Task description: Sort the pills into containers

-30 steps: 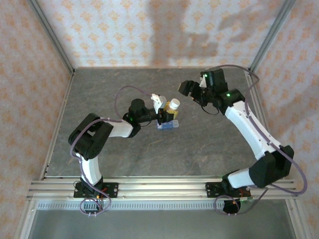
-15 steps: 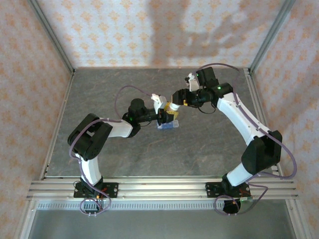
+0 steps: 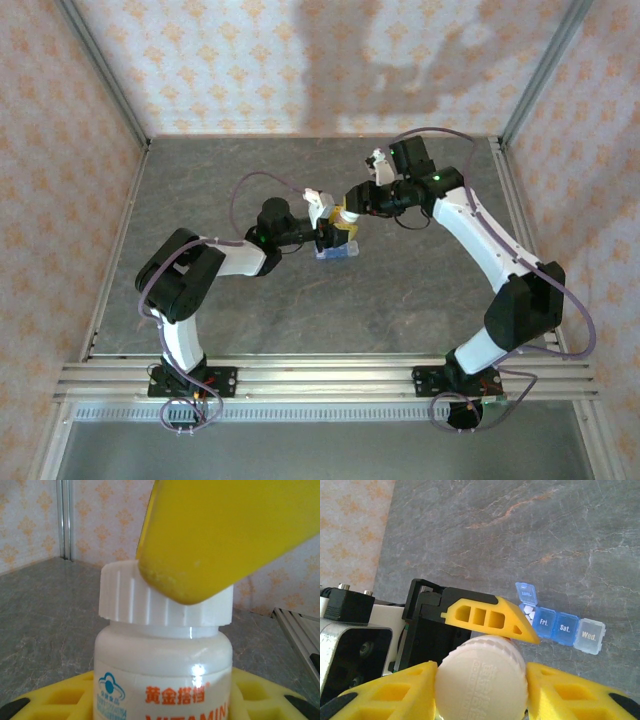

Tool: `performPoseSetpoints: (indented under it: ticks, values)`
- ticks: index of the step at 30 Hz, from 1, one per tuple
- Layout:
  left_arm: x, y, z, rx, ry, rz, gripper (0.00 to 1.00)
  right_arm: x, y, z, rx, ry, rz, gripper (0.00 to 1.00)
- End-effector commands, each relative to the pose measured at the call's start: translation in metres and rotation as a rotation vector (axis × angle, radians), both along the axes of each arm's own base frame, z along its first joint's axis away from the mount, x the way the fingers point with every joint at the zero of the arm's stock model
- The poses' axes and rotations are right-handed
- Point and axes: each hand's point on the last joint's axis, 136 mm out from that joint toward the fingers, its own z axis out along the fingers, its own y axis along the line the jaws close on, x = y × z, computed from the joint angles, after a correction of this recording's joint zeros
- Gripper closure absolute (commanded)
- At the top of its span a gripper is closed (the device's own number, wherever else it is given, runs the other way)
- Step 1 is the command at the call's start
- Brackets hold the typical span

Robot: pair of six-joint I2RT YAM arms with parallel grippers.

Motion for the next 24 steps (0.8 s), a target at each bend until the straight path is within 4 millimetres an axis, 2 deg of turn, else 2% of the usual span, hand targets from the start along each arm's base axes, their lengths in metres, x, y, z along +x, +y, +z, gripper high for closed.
performPoseSetpoints:
  ticks: [1, 6, 10, 13, 17, 22, 24]
  values:
    - [-0.001, -0.003, 0.034, -0.050, -0.082, -0.010, 1.00, -0.008, 0.005, -0.007, -0.047, 0.032, -0.086, 0.58]
    - [0.004, -0.001, 0.030, -0.039, -0.091, 0.024, 1.00, -0.001, 0.002, -0.027, -0.060, 0.091, -0.417, 0.61]
    - [0.008, 0.001, 0.028, -0.040, -0.095, 0.048, 1.00, 0.008, 0.009, -0.021, 0.058, 0.087, -0.548, 0.59]
    - [0.011, 0.001, 0.025, -0.036, -0.101, 0.059, 1.00, 0.015, 0.003, -0.005, 0.051, 0.038, -0.569, 0.54]
    - [0.014, 0.000, 0.023, -0.040, -0.100, 0.067, 1.00, 0.024, -0.016, 0.021, 0.052, -0.005, -0.551, 0.41]
    - [0.013, -0.001, 0.024, -0.048, -0.090, 0.038, 1.00, 0.019, -0.046, 0.049, 0.092, -0.065, -0.530, 0.26]
    - [0.013, -0.002, 0.026, -0.054, -0.092, 0.019, 1.00, 0.016, -0.051, 0.058, 0.102, -0.098, -0.481, 0.23]
